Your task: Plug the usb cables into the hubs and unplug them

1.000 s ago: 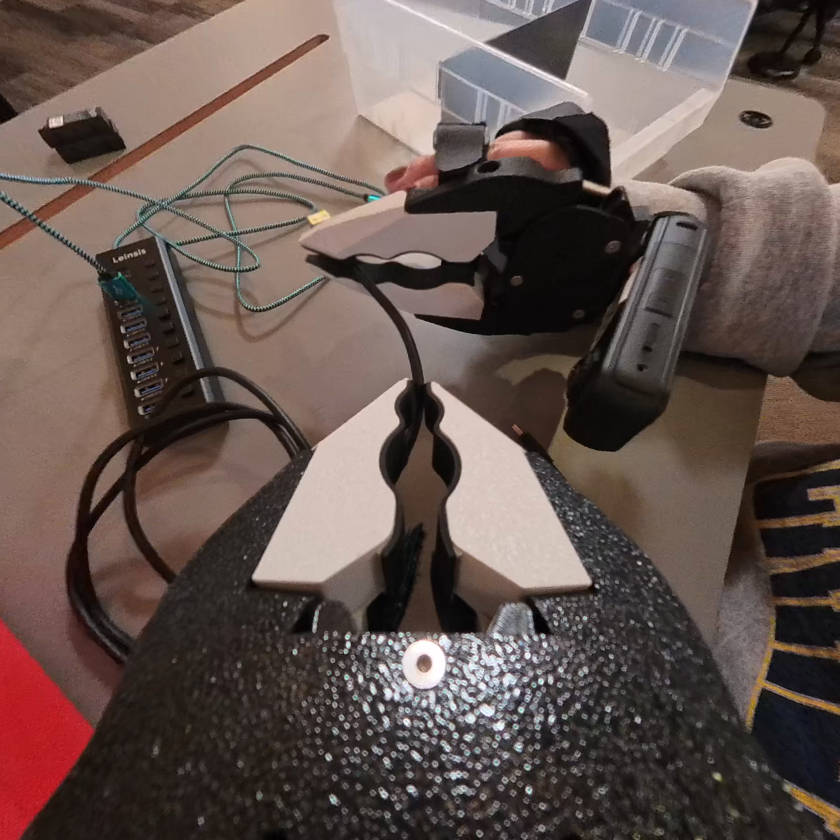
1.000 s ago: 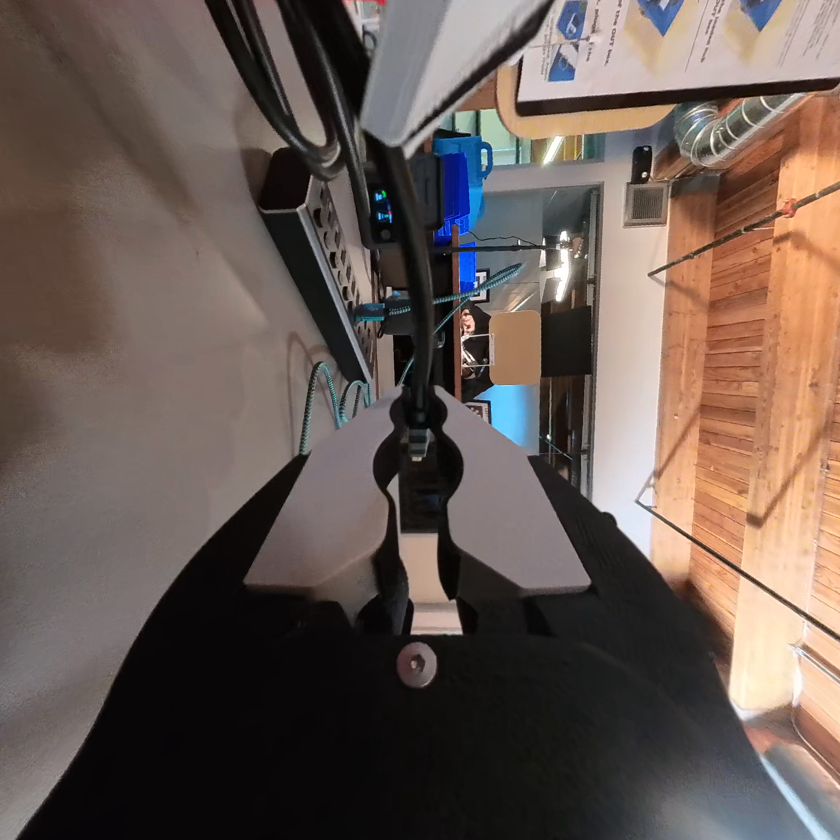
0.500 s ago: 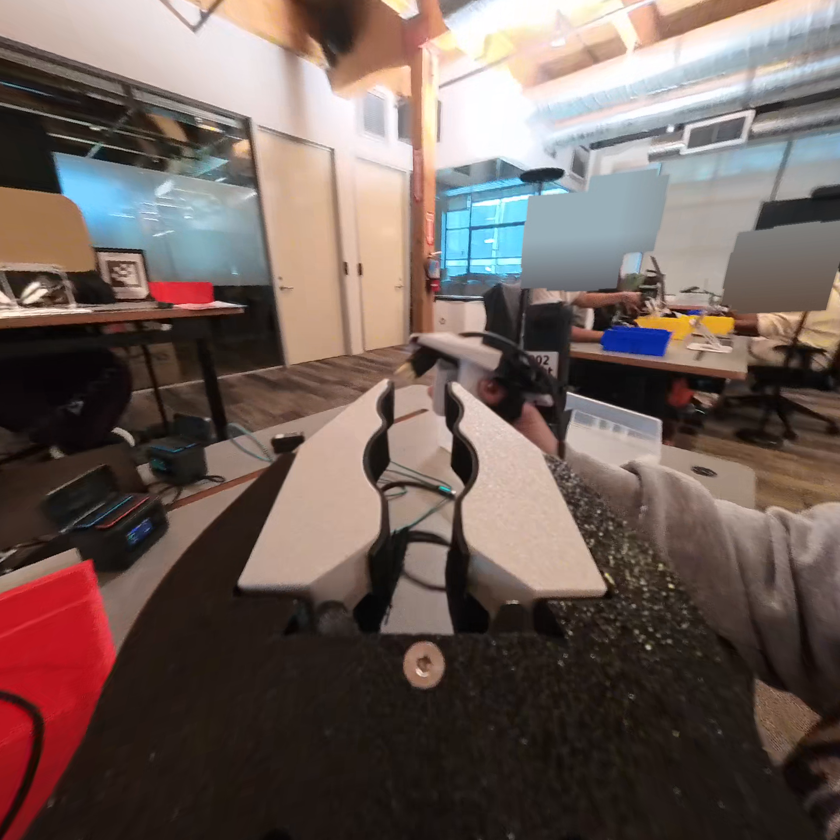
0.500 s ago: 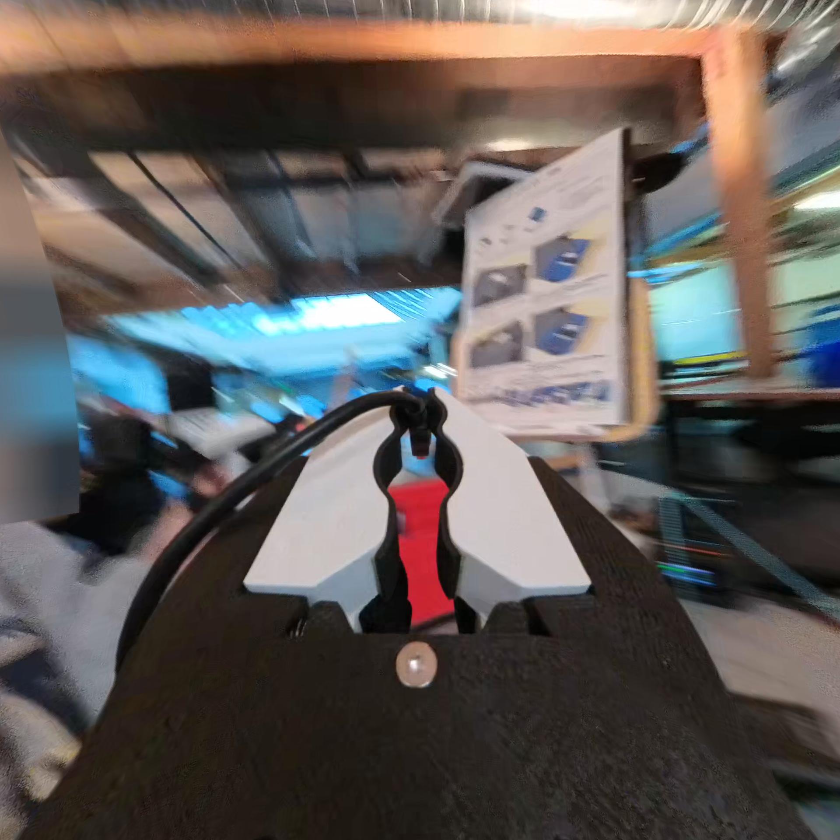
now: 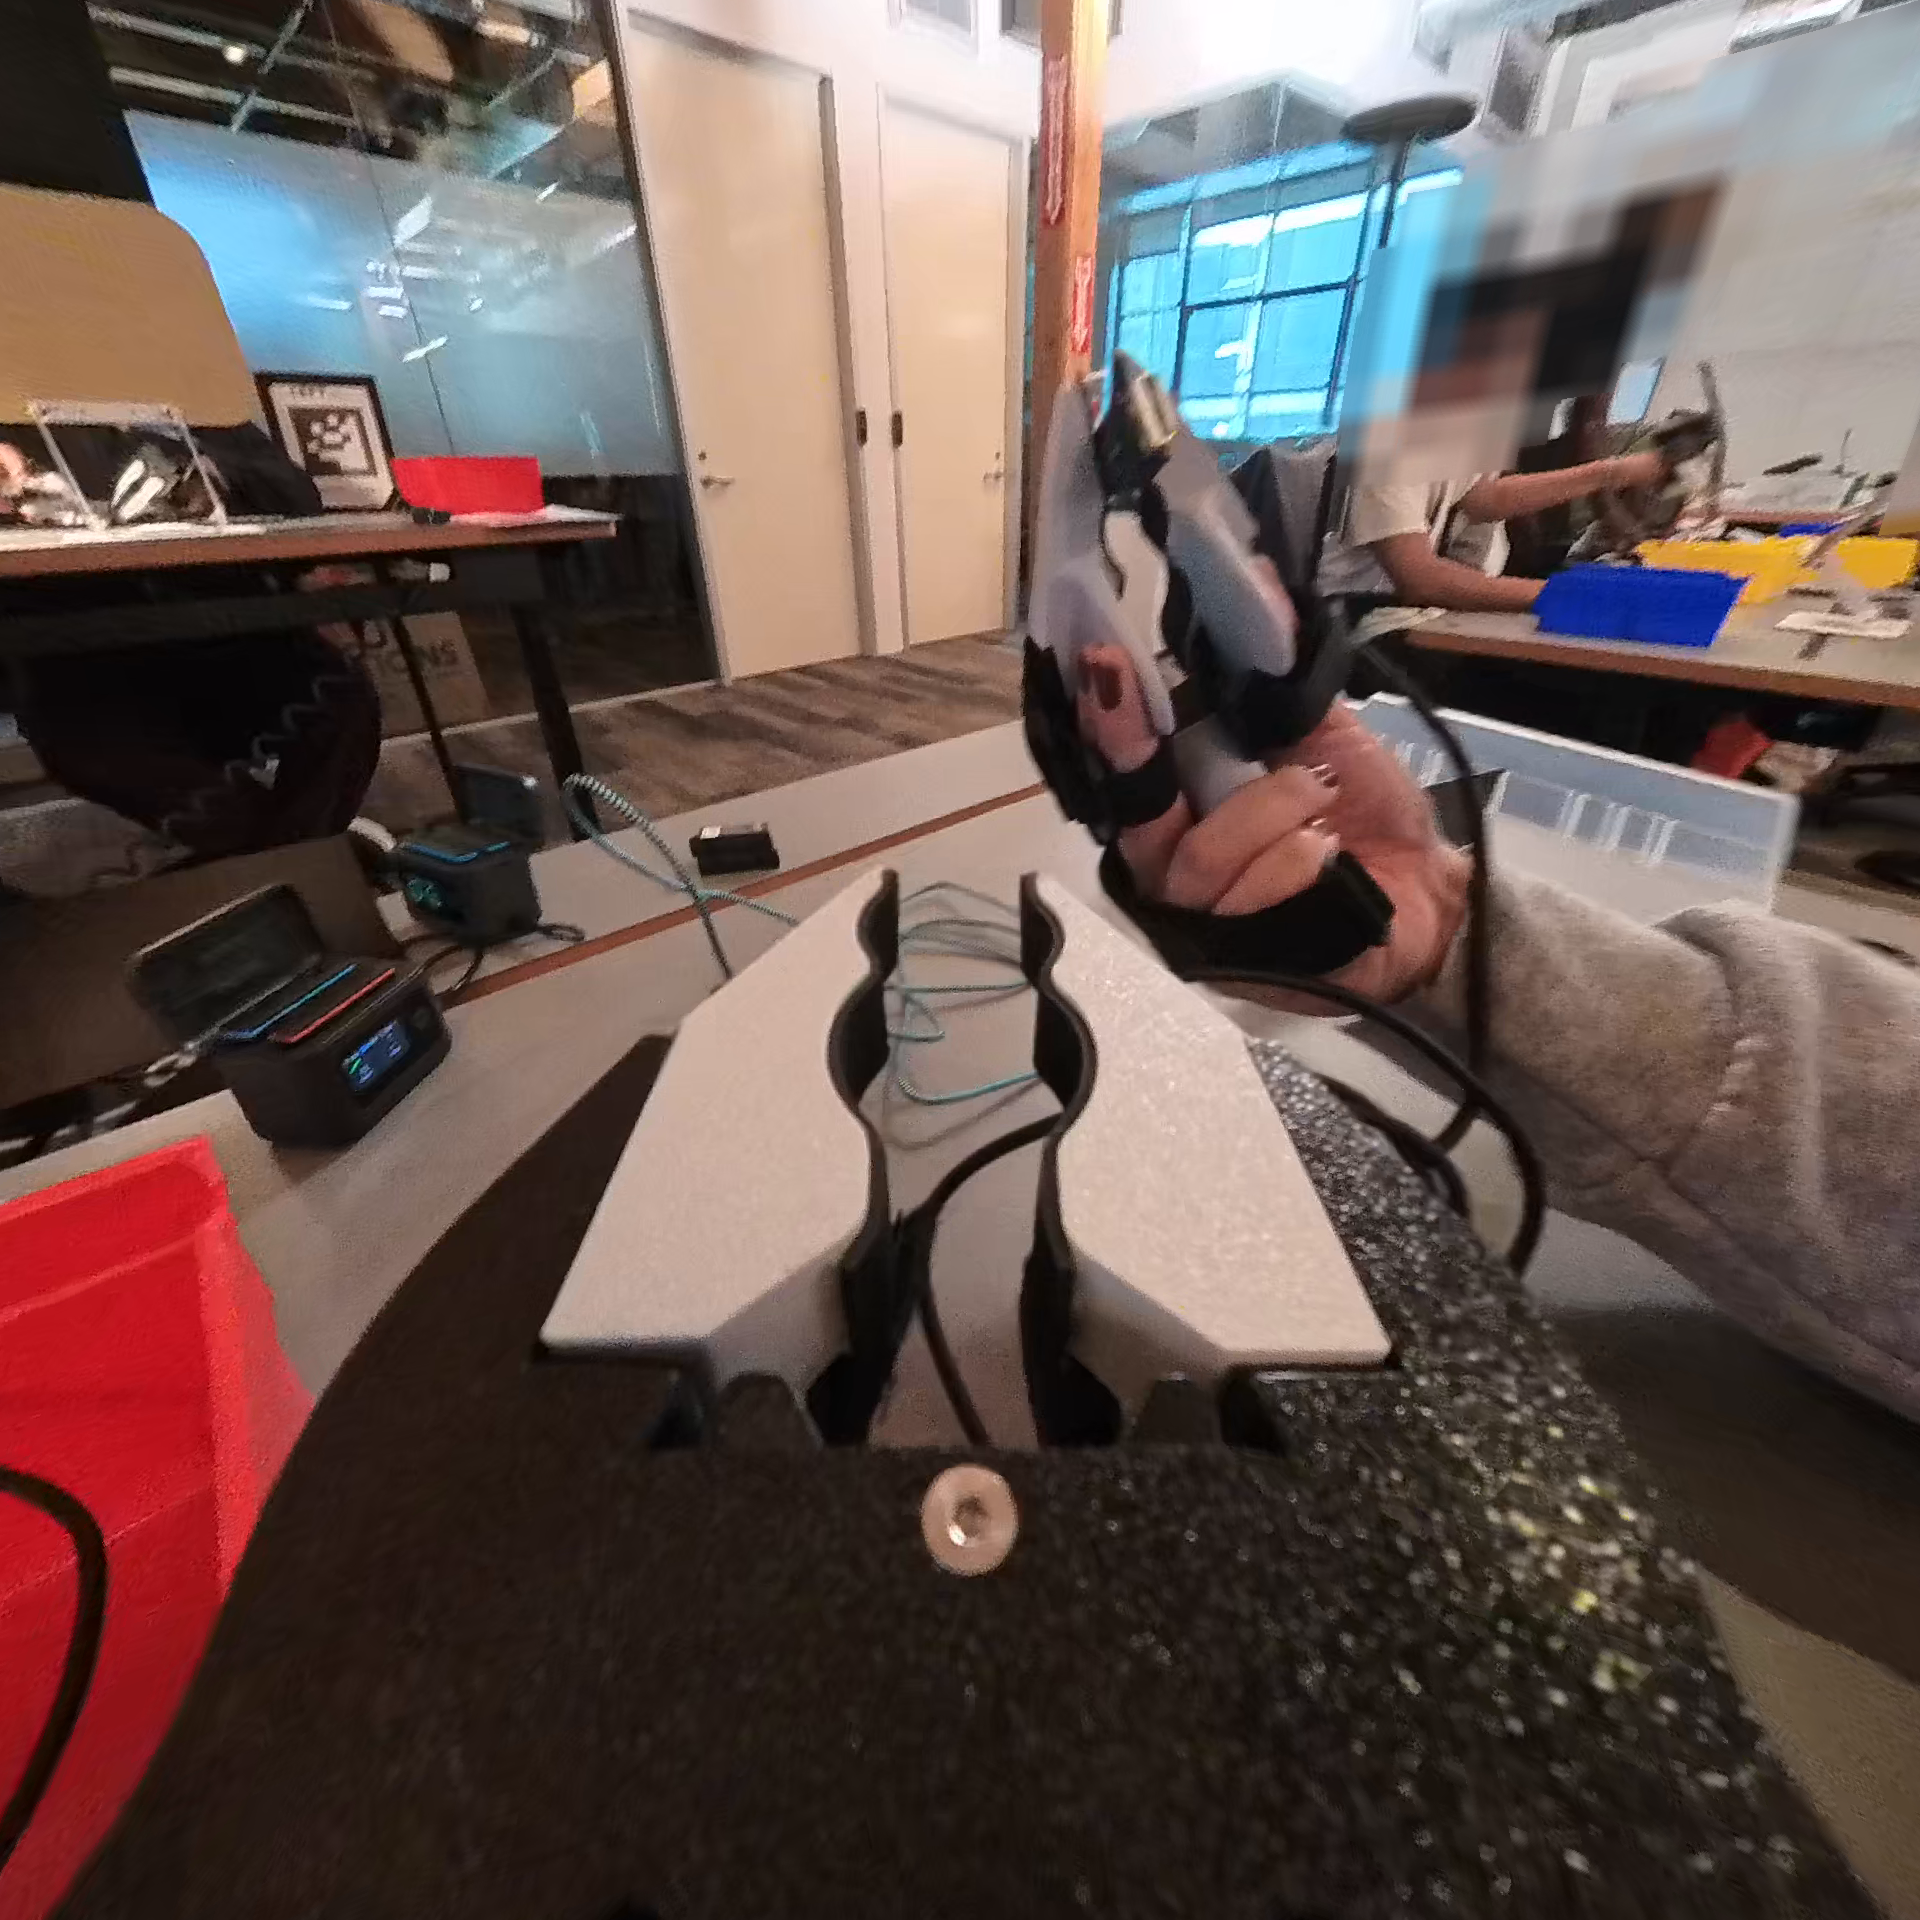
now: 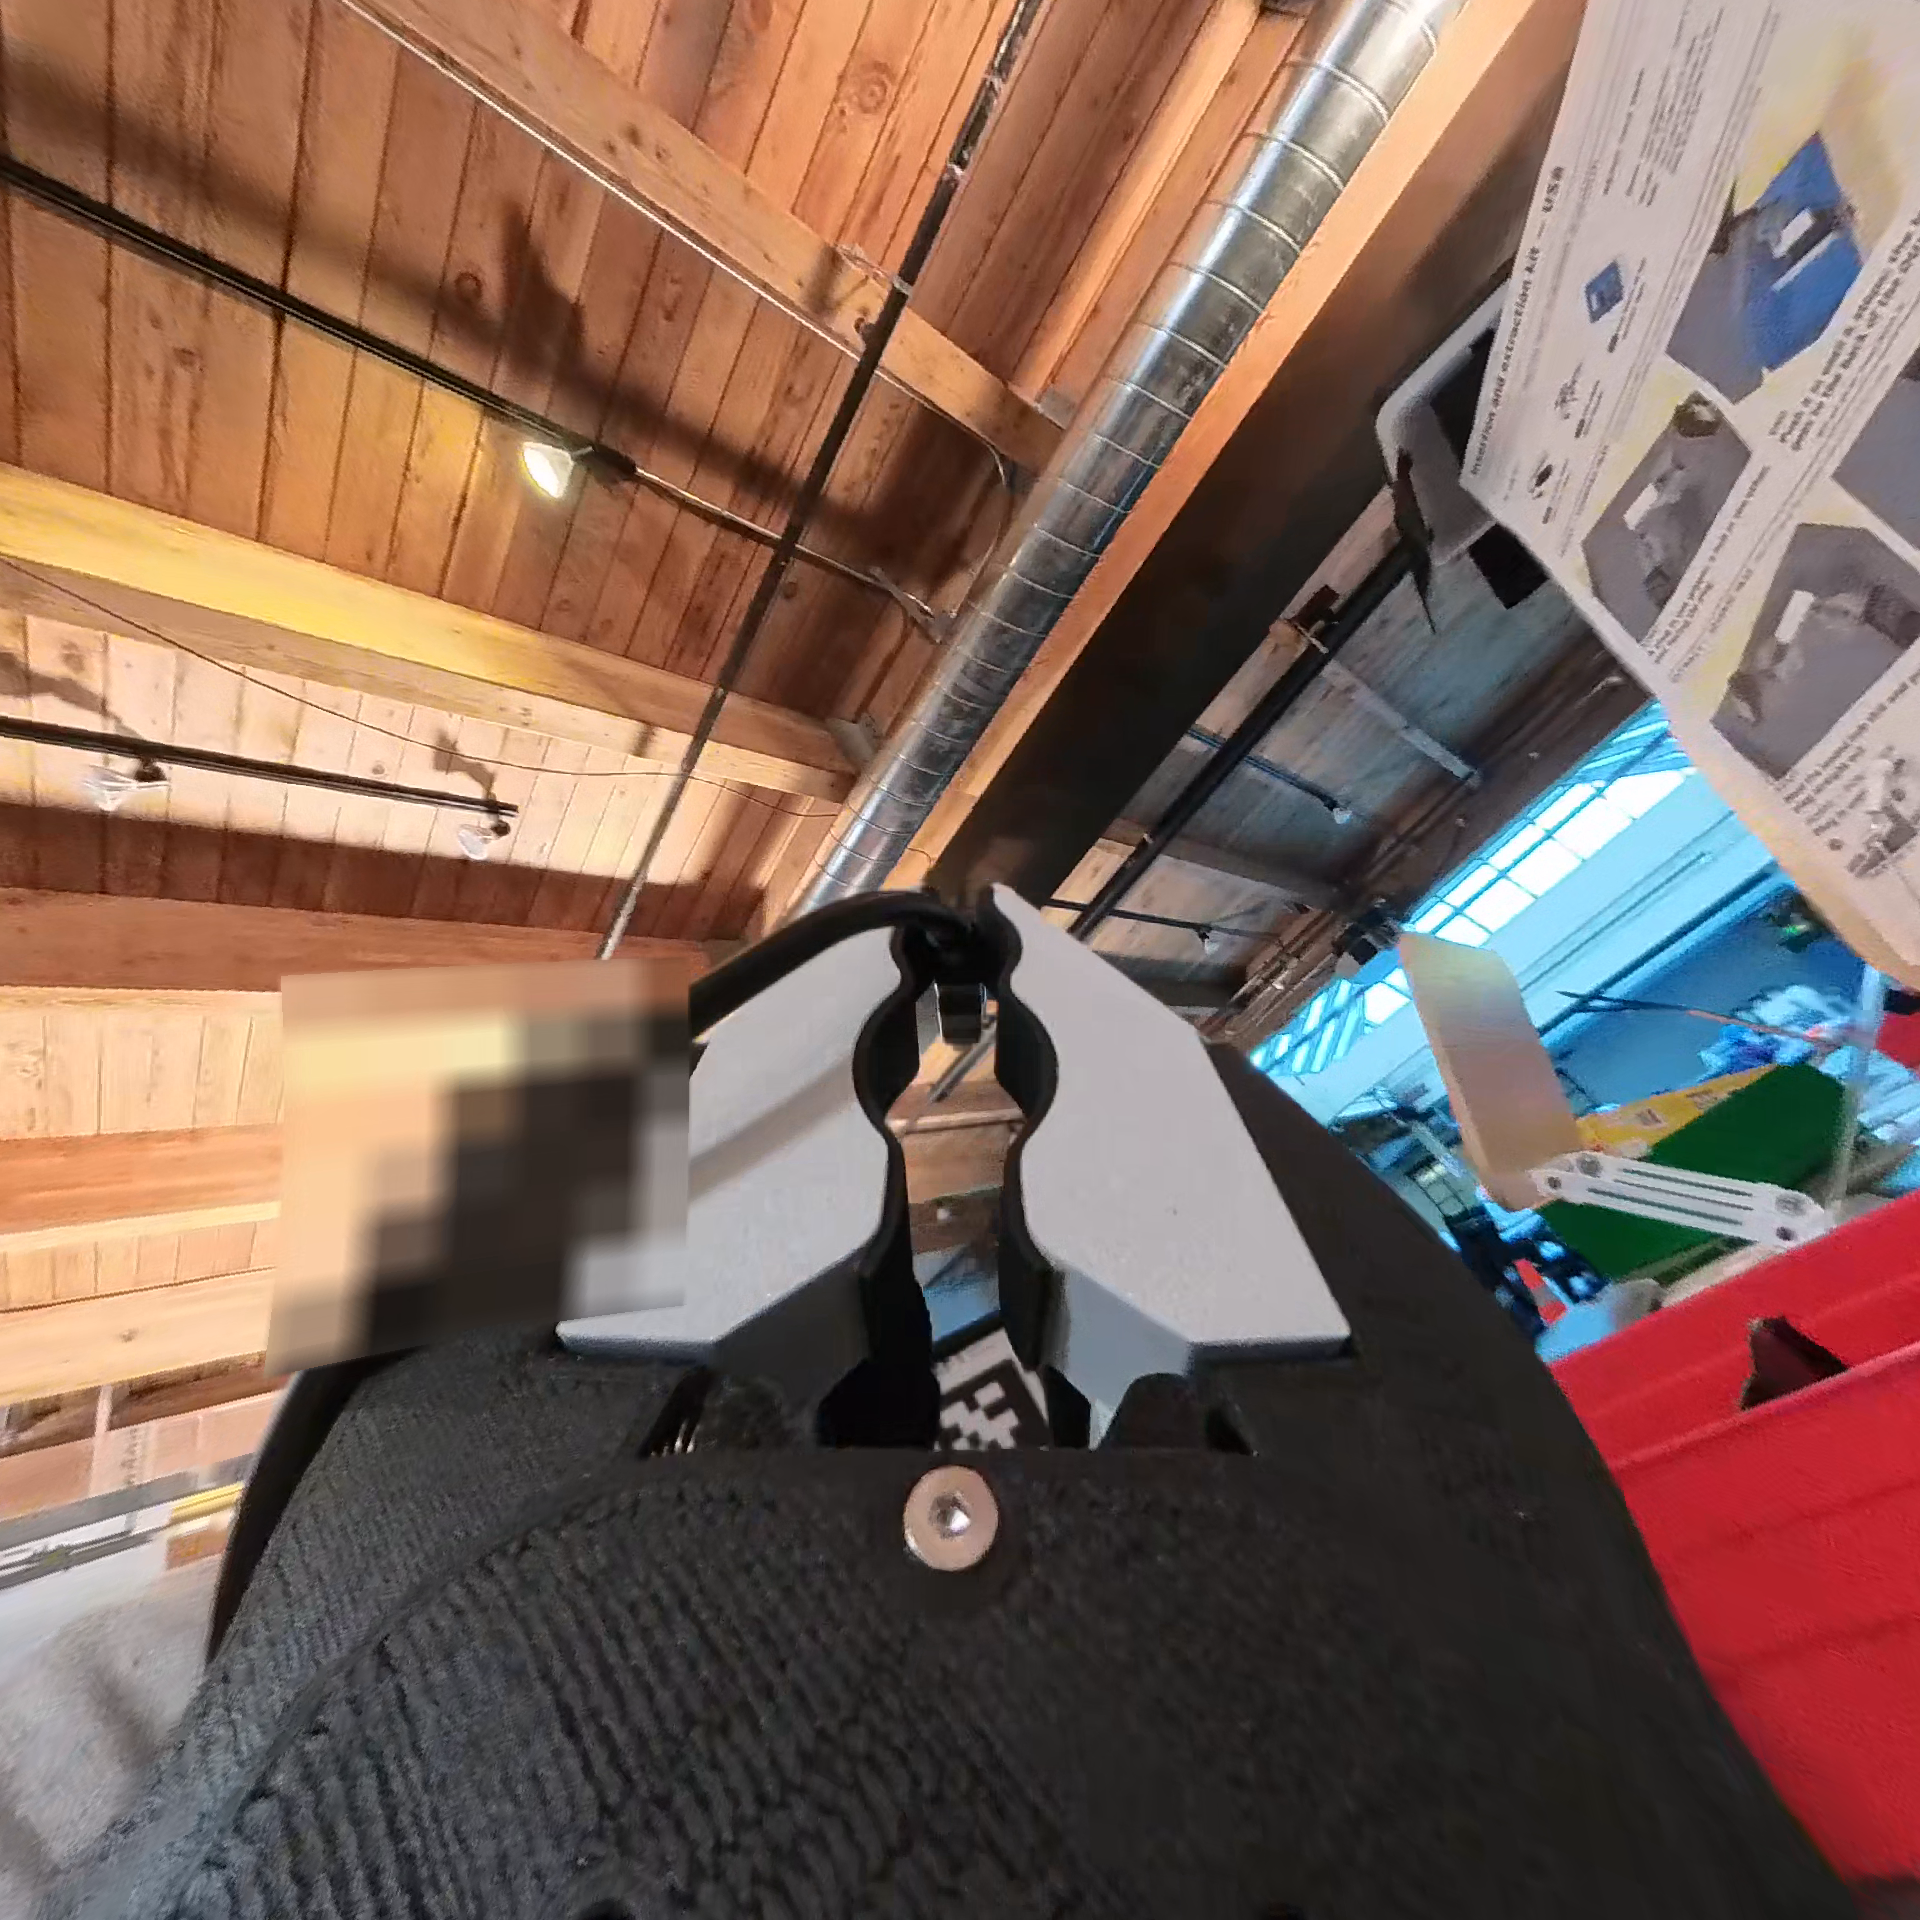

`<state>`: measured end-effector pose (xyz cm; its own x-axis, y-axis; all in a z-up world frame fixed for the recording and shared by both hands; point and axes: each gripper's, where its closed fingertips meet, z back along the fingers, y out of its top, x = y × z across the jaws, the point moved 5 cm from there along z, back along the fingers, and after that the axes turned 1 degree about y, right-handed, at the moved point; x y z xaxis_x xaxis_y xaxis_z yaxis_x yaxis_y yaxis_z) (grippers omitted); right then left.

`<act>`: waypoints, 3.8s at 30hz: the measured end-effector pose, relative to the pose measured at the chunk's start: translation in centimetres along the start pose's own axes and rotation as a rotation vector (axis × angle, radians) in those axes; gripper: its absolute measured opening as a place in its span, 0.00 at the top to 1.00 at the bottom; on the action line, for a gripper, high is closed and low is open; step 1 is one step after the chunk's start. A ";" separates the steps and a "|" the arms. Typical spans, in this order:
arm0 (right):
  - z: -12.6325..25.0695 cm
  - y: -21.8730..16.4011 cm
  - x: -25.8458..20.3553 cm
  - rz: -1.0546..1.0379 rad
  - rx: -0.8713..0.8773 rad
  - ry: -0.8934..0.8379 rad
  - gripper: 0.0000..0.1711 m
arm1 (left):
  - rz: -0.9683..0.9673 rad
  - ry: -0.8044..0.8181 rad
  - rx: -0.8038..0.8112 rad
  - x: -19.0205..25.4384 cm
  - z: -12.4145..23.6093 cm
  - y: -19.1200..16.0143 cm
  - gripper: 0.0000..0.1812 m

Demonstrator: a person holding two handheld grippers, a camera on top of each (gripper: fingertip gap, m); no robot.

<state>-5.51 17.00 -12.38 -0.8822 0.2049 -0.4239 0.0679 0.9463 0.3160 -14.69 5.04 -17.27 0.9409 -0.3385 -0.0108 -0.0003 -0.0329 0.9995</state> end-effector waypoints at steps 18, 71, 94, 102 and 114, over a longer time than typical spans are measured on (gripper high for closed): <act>9.3 1.7 15.4 0.689 -0.938 -1.306 0.97 | -0.065 0.117 -0.634 -6.0 -7.4 -13.8 0.64; 6.2 3.3 4.2 0.934 -1.082 -1.443 0.73 | -0.181 0.104 -0.656 -6.1 -7.8 -14.3 0.69; 11.1 -2.8 15.4 0.292 -2.643 -0.722 0.79 | -1.353 0.130 -0.484 -2.1 -8.1 -13.4 0.69; 9.3 -0.3 13.7 0.505 -2.602 -0.848 0.85 | -0.957 0.181 -0.300 -2.4 -6.4 -9.5 0.74; -2.7 7.4 3.3 1.363 -2.064 -1.079 0.85 | 0.022 -0.143 -0.142 -3.7 -5.8 -7.7 0.50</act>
<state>-9.14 24.01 -9.11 -0.3940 0.6580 0.6417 -0.6953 -0.6700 0.2601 -16.21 12.05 -24.71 0.8833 -0.4685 0.0169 0.0371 0.1058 0.9937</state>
